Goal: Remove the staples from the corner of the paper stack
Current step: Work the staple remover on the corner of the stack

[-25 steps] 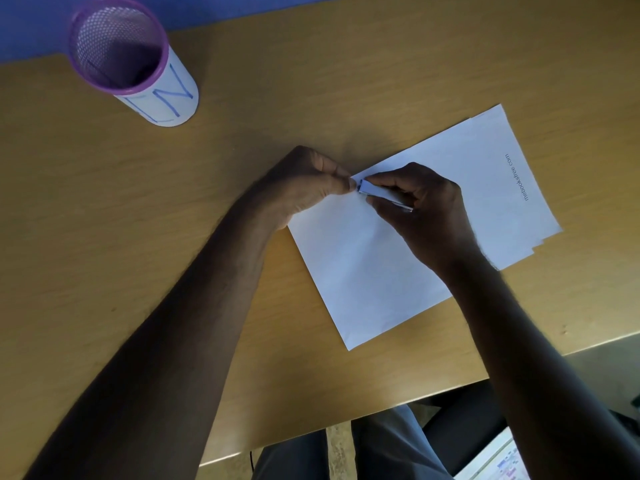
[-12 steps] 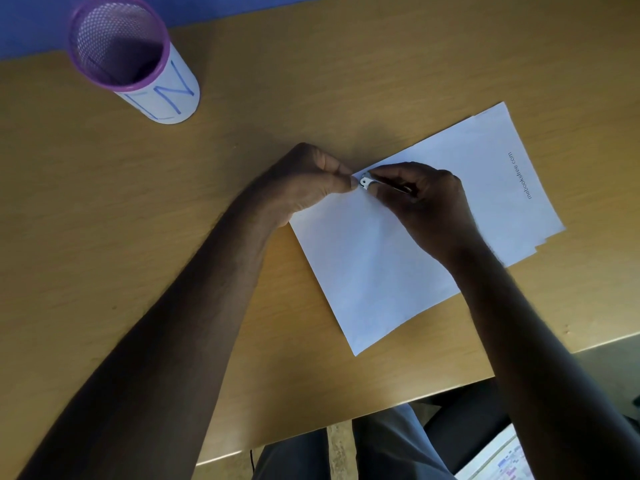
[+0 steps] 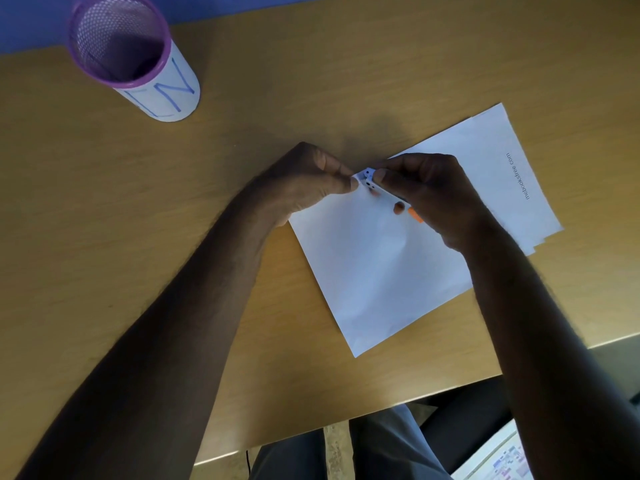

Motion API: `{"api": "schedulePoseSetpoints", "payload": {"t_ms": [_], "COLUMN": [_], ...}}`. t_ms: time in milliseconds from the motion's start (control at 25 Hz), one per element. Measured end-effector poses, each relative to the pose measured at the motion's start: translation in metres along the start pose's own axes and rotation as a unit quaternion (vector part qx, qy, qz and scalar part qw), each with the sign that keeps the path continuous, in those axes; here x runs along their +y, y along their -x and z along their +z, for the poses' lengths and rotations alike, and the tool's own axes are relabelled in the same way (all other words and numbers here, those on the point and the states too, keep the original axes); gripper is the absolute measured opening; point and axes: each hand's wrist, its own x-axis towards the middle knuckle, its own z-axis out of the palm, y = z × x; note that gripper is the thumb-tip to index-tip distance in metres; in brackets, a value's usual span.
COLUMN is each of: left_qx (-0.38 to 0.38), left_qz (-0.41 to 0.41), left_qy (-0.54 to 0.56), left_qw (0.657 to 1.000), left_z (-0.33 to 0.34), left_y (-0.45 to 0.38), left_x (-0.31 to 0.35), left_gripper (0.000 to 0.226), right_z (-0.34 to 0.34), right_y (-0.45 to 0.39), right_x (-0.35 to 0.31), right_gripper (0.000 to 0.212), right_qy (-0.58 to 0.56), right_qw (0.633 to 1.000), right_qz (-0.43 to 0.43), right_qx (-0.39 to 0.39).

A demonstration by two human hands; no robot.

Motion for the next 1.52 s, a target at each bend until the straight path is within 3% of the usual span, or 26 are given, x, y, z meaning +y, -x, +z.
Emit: {"api": "schedulePoseSetpoints", "payload": {"t_ms": [400, 640, 920, 1520], "left_qx": [-0.002, -0.006, 0.005, 0.003], "left_qz": [-0.029, -0.027, -0.017, -0.024], "left_qy": [0.010, -0.001, 0.000, 0.006], "left_qw": [1.000, 1.000, 1.000, 1.000], "left_z": [0.000, 0.000, 0.002, 0.005], "left_y": [-0.003, -0.006, -0.006, -0.001], "left_x": [-0.001, -0.003, -0.004, 0.002], "left_gripper": [0.008, 0.006, 0.006, 0.013], "right_z": [-0.005, 0.007, 0.014, 0.014], "right_y": [0.012, 0.028, 0.030, 0.028], "right_x": [0.003, 0.005, 0.013, 0.013], "right_gripper": [0.006, 0.025, 0.017, 0.027], "right_qy": [0.027, 0.121, 0.160, 0.196], "right_qw": [0.999, 0.986, 0.971, 0.958], "right_qz": [-0.018, -0.104, -0.165, -0.197], "right_qx": [0.011, 0.051, 0.071, 0.068]}}
